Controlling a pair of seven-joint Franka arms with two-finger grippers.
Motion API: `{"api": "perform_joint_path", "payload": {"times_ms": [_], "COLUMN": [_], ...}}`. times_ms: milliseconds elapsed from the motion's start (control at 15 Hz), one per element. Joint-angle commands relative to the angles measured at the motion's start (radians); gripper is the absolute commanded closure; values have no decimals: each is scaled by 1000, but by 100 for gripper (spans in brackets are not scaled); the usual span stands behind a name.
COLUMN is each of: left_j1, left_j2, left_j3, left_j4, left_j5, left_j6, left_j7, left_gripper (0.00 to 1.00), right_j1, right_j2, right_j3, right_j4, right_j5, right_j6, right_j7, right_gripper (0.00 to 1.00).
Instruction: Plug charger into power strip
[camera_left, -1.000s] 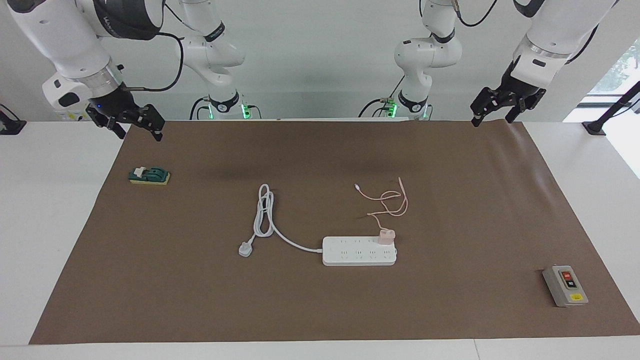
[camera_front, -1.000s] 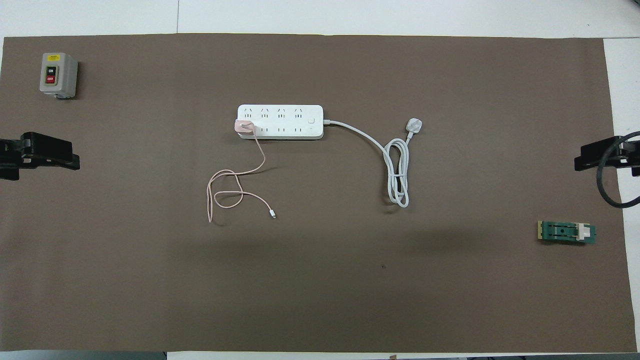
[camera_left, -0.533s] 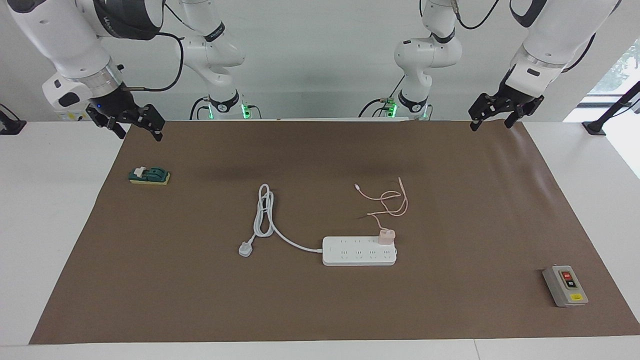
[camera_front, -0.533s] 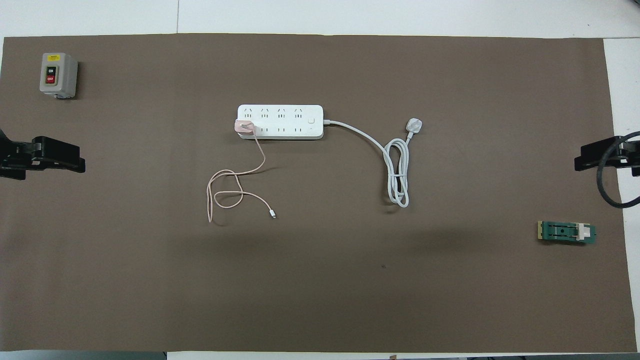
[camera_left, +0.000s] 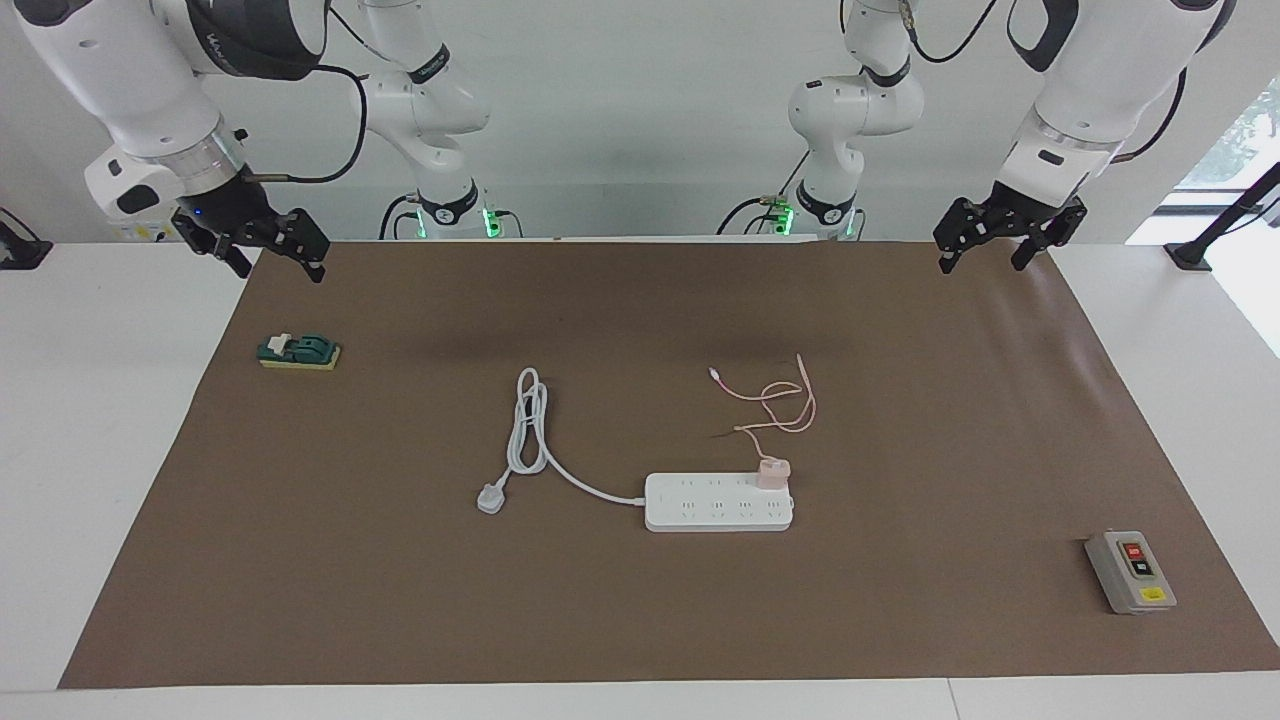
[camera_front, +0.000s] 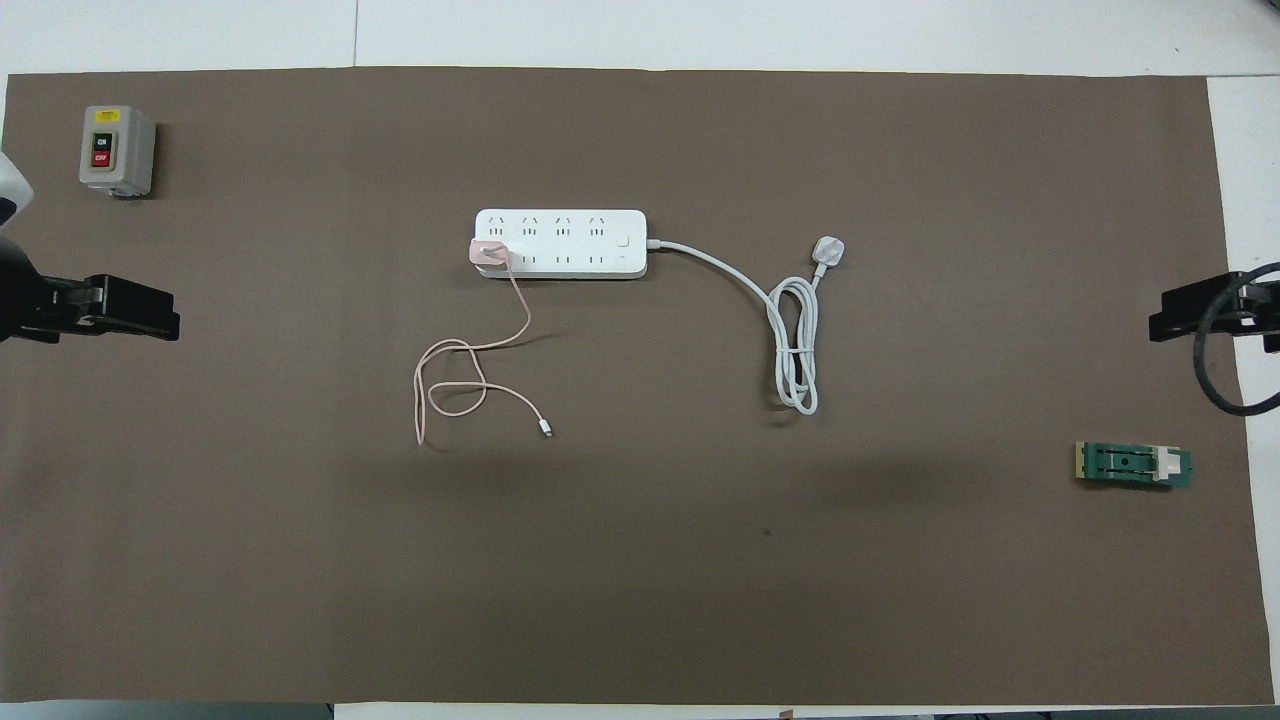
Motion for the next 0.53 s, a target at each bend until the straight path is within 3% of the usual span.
{"api": "perform_joint_path", "payload": {"times_ms": [0, 467], "left_j1": [-12, -37], "left_j2": [-16, -19], "left_j3": [4, 2], "left_j4": [-25, -25], "left_j5": [20, -15], "left_j6": [24, 3], "left_j7": [13, 5], "left_gripper": [0, 0], "right_j1": [-5, -5], "right_j2": [-5, -5], "right_j3": [6, 6], "right_j4": [7, 7], "right_j5": [-13, -11], "right_j6": [-21, -21], "right_j7": [-18, -18], "right_gripper": [0, 0]}}
